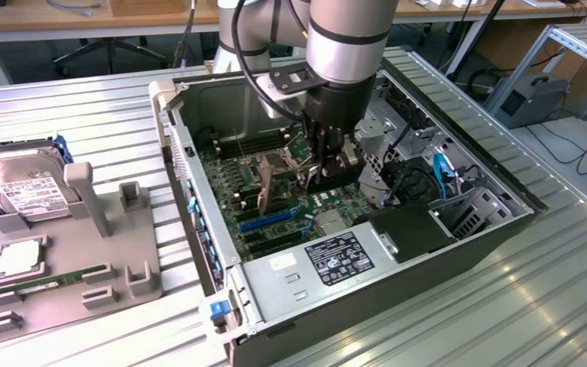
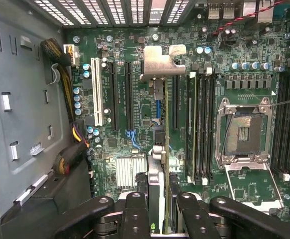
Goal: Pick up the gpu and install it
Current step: 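Insert the gpu into the slot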
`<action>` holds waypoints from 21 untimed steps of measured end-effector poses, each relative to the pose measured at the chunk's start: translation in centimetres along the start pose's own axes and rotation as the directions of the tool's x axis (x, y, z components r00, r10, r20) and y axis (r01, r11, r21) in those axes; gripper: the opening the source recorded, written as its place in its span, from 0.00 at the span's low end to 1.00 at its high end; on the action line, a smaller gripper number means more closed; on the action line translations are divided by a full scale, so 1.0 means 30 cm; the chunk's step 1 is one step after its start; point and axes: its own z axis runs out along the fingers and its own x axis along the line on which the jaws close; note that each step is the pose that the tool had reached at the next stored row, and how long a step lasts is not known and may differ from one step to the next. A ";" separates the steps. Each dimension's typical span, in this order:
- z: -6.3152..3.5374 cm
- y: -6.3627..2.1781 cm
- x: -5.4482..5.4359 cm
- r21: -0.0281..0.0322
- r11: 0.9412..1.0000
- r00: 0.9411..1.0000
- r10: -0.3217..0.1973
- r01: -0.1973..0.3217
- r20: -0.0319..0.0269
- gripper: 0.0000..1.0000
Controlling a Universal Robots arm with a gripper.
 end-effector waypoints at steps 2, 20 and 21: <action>0.002 0.000 0.000 0.000 1.000 1.000 0.000 0.000 0.000 0.27; 0.016 0.002 0.003 0.000 1.000 1.000 0.000 0.000 0.000 0.27; 0.017 0.002 0.003 0.000 1.000 1.000 0.000 0.000 0.000 0.27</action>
